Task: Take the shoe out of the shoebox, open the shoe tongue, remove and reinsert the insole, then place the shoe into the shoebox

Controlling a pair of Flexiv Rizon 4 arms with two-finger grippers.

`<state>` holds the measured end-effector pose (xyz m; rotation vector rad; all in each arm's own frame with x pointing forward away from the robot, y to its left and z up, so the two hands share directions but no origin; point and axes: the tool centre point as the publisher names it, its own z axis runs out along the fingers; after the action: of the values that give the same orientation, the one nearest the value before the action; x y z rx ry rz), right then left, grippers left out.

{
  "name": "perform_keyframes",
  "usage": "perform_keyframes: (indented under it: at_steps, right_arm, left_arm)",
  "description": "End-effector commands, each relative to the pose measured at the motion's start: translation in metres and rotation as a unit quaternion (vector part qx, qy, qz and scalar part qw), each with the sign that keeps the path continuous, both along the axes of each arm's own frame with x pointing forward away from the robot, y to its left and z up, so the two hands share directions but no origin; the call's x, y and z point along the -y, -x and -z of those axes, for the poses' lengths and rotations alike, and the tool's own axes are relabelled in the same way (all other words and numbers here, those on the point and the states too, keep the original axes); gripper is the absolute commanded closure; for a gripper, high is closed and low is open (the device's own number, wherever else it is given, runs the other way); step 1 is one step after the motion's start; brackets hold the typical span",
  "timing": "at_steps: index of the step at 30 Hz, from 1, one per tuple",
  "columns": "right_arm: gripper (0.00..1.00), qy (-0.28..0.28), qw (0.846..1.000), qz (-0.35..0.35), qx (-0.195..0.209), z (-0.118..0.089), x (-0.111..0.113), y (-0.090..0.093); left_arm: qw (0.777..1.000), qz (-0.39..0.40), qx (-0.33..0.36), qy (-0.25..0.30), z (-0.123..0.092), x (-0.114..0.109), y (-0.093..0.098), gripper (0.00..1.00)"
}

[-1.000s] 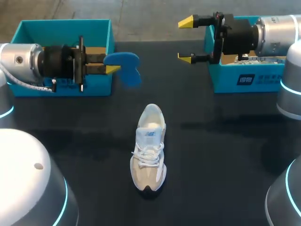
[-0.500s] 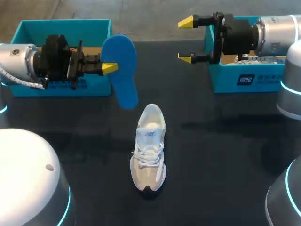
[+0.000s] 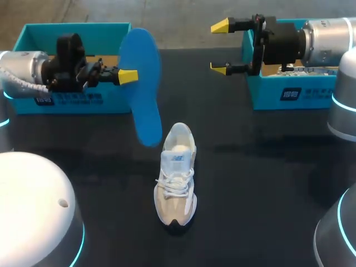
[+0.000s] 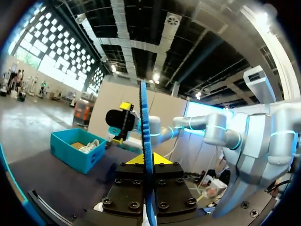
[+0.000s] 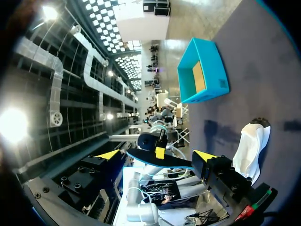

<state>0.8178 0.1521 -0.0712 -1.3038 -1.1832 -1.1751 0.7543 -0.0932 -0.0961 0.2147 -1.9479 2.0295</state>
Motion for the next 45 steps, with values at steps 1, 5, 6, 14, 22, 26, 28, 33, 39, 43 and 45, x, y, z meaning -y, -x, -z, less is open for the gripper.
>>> perform_keyframes:
  at_steps: [1, 5, 6, 14, 22, 26, 28, 33, 39, 43, 45]
  right_arm:
    - [0.00, 0.001, 1.000, 0.001, 0.000, 0.000, -0.001, 0.001]
    - [0.00, 0.001, 1.000, 0.001, 0.000, 0.000, -0.001, 0.001]
    - [0.00, 0.001, 1.000, 0.001, 0.000, 0.000, -0.001, 0.001]
    - [0.00, 0.001, 1.000, 0.001, 0.000, 0.000, -0.001, 0.001]
    - [0.00, 0.001, 1.000, 0.001, 0.000, 0.000, -0.001, 0.001]
    - [0.00, 0.001, 1.000, 0.001, 0.000, 0.000, -0.001, 0.001]
    - [0.00, 0.001, 1.000, 0.001, 0.000, 0.000, -0.001, 0.001]
    - [0.00, 0.001, 1.000, 0.001, 0.000, 0.000, -0.001, 0.001]
    - [0.00, 0.001, 1.000, 0.001, 0.000, 0.000, -0.001, 0.001]
    - [0.00, 0.001, 1.000, 0.001, 0.000, 0.000, -0.001, 0.001]
    - [0.00, 0.001, 1.000, 0.001, 0.000, 0.000, -0.001, 0.001]
  left_arm:
    - [1.000, 0.012, -0.003, -0.005, -0.003, -0.001, -0.008, 1.00]
    - [1.000, 0.012, -0.003, -0.005, -0.003, -0.001, -0.008, 1.00]
    - [1.000, 0.012, -0.003, -0.005, -0.003, -0.001, -0.008, 1.00]
    - [1.000, 0.012, -0.003, -0.005, -0.003, -0.001, -0.008, 1.00]
    - [0.978, 0.011, -0.206, 0.017, -0.001, -0.002, -0.017, 1.00]
    - [0.960, 0.013, -0.278, 0.012, -0.001, -0.002, -0.019, 1.00]
    - [0.956, 0.008, -0.292, 0.002, 0.000, -0.001, -0.019, 1.00]
    - [0.937, 0.002, -0.350, -0.017, 0.008, 0.000, -0.021, 1.00]
    - [0.915, -0.004, -0.403, -0.026, 0.016, 0.001, -0.027, 1.00]
    - [0.904, -0.007, -0.427, -0.032, 0.019, 0.002, -0.029, 1.00]
    - [0.901, -0.011, -0.431, -0.033, 0.021, 0.004, -0.030, 1.00]
